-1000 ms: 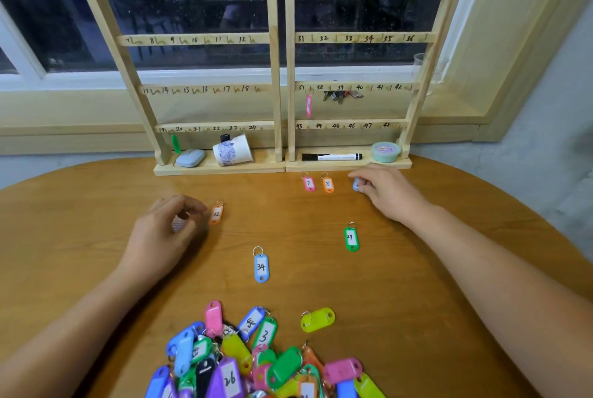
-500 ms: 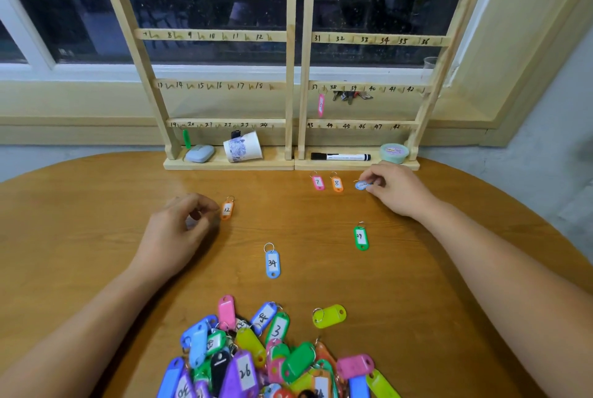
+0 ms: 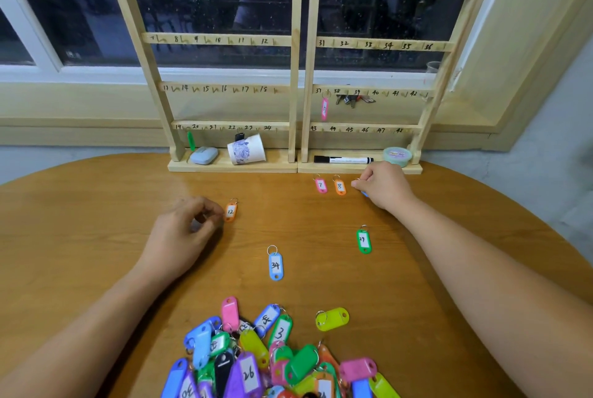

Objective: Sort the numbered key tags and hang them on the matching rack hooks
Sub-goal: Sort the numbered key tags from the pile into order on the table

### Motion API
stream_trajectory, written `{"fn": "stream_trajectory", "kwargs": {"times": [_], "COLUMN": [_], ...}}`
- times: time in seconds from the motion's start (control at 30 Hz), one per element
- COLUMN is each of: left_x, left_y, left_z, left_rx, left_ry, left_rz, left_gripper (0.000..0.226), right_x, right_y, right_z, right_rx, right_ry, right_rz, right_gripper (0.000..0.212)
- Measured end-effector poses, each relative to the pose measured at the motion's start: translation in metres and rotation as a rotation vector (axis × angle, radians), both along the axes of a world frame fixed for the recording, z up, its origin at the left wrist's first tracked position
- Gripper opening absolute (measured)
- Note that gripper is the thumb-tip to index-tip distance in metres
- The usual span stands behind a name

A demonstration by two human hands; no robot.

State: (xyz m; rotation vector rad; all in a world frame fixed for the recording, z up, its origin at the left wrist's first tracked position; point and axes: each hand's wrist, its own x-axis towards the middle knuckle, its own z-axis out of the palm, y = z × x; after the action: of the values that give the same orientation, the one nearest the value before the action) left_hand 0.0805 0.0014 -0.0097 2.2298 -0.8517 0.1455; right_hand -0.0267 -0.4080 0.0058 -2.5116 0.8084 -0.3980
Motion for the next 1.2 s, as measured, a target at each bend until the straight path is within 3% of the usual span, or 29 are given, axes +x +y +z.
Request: {"fn": "stream_trajectory", "kwargs": {"times": [0.17, 0.3, 0.4, 0.67, 1.0, 1.2], "left_x": [0.0, 0.001, 0.002, -0.002, -0.03, -0.047], "left_y": [0.0, 0.001, 0.001, -0.001, -0.007, -0.014], "left_z": [-0.001, -0.002, -0.001, -0.001, 0.008, 0.007], "left_rx": [-0.006, -0.005, -0.011, -0.022, -0.049, 0.006], "left_ry": [-0.004, 0.001, 0.0, 0.002, -0.036, -0.008], "left_rz": [-0.008, -0.015, -0.019, -0.007, -0.1, -0.224], "left_gripper": [0.017, 0.015, 0.015, 0.016, 0.017, 0.016], "right_x": [0.009, 0.008, -0.002, -0.013, -0.042, -0.099], "right_y": [0.009, 0.005, 0.0, 0.002, 0.028, 0.062], "right_z": [0.008, 0.014, 0.017, 0.004, 0.005, 0.012], "right_rx": [0.082, 0.257, 0.348, 0.213, 0.162, 0.238], "right_ry": [-0.011, -0.091, -0.142, -0.033, -0.218, -0.197], "right_rz": [-0.093, -0.196, -0.219, -0.095, -0.108, 0.027], "right_gripper": [0.024, 0.01, 0.011, 0.017, 0.009, 0.011]}}
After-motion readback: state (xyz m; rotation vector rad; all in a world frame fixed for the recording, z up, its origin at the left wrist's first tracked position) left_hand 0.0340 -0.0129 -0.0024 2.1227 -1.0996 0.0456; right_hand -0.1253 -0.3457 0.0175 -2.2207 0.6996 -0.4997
